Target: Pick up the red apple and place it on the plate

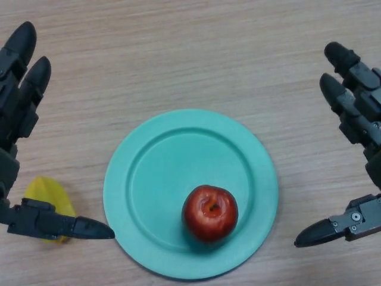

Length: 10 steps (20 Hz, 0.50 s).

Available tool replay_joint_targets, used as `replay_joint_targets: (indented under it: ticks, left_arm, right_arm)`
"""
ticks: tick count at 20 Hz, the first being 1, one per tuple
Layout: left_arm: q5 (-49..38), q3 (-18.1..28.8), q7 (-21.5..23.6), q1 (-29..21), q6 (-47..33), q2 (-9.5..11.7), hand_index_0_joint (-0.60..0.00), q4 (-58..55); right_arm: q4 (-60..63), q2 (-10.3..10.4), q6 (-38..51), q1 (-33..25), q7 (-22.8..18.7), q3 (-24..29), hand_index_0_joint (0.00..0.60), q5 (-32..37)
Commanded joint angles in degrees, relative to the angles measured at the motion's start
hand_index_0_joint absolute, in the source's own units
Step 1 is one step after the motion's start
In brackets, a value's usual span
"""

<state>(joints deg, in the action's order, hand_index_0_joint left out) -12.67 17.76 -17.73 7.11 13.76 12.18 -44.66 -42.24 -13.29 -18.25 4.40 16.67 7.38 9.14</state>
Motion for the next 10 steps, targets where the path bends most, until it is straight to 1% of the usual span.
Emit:
replay_joint_targets:
  ticks: [1, 4, 6, 10]
  left_arm:
    - [-1.29, 1.20, 0.16, -0.64, -6.34, 1.13, 0.000, -1.53]
    - [-0.86, 0.38, 0.75, -0.38, -5.70, 0.95, 0.000, -2.07]
    - [-0.95, 0.47, 0.91, -0.50, -5.32, 1.08, 0.000, -2.12]
    - [-0.76, 0.80, 1.26, -0.91, -4.64, 1.17, 0.000, -2.88]
  right_arm:
    - [-4.61, -0.92, 4.41, -0.95, -1.15, 3.33, 0.000, 2.82]
    - [-6.75, -0.87, 1.21, -0.45, -0.26, 3.46, 0.000, 5.46]
    - [-7.03, -0.77, 0.53, -0.22, 0.04, 3.27, 0.000, 5.95]
    - [-8.65, -1.36, -3.25, -0.88, 0.84, 4.26, 0.000, 7.69]
